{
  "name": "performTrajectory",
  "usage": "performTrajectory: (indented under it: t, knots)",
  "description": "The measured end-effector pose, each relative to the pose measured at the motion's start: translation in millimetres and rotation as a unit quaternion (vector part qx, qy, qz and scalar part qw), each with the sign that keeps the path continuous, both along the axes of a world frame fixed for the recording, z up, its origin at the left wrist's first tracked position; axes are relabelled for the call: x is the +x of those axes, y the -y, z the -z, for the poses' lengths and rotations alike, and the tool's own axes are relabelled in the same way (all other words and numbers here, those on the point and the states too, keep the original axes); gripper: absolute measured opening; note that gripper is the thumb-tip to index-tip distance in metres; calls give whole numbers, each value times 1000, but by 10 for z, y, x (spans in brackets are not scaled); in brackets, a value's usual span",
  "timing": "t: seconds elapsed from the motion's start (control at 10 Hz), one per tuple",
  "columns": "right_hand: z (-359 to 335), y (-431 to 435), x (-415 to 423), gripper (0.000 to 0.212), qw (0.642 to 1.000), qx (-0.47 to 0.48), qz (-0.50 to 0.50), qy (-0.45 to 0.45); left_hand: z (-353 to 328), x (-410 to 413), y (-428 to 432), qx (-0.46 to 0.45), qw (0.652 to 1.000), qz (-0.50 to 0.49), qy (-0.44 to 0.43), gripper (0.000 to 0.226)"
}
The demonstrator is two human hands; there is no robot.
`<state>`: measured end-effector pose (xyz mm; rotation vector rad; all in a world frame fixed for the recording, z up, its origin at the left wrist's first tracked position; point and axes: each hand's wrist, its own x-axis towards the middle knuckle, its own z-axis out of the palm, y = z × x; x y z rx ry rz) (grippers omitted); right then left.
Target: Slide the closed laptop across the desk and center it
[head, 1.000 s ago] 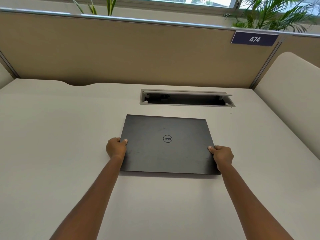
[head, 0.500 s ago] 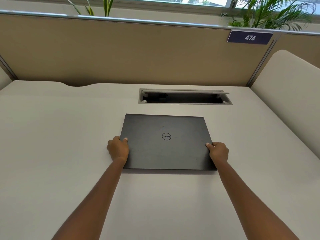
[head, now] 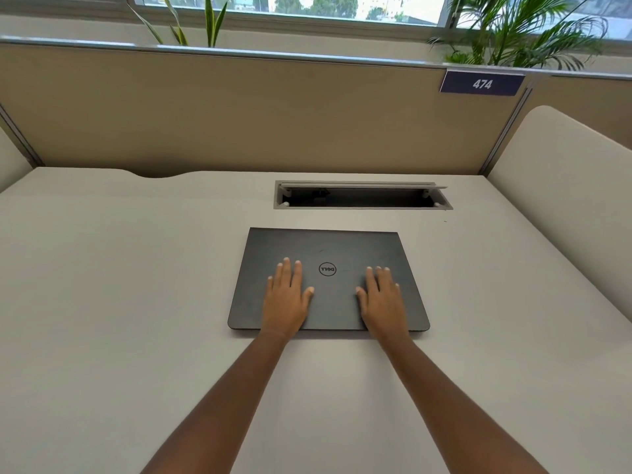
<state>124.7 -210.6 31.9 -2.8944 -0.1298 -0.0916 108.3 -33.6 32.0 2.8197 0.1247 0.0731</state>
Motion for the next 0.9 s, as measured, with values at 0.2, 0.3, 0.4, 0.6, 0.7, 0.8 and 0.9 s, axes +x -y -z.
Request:
performTrajectory:
  t: [0.2,0.3,0.4,0.6,0.7,0.8,0.9]
  knots:
    - [36,-147,-65,57,999,-2,-17,-30,83,-23,120,4,999,17,-26,65]
    - [38,-152,-64,58,999,-6,-13,-42,107,-34,121,8,1000,5,-26,66]
    - [46,-150,-66,58,999,-6,-12,-40,126,-32,126,10,1000,0,-17,65]
    - [63,-143,-71,59,999,-10,-9,-45,131,-46,135,15,1000,-1,-14,64]
    - [32,-146,-69,59,998,0,-12,-59,105,-50,136,8,1000,-2,-18,64]
    - [-42,-111,-61,57,997,18,-24,-76,86,-69,117,-4,1000,-19,-2,66]
    - [-290,10,-32,56,996,54,-22,-63,12,-76,47,14,999,-32,15,68]
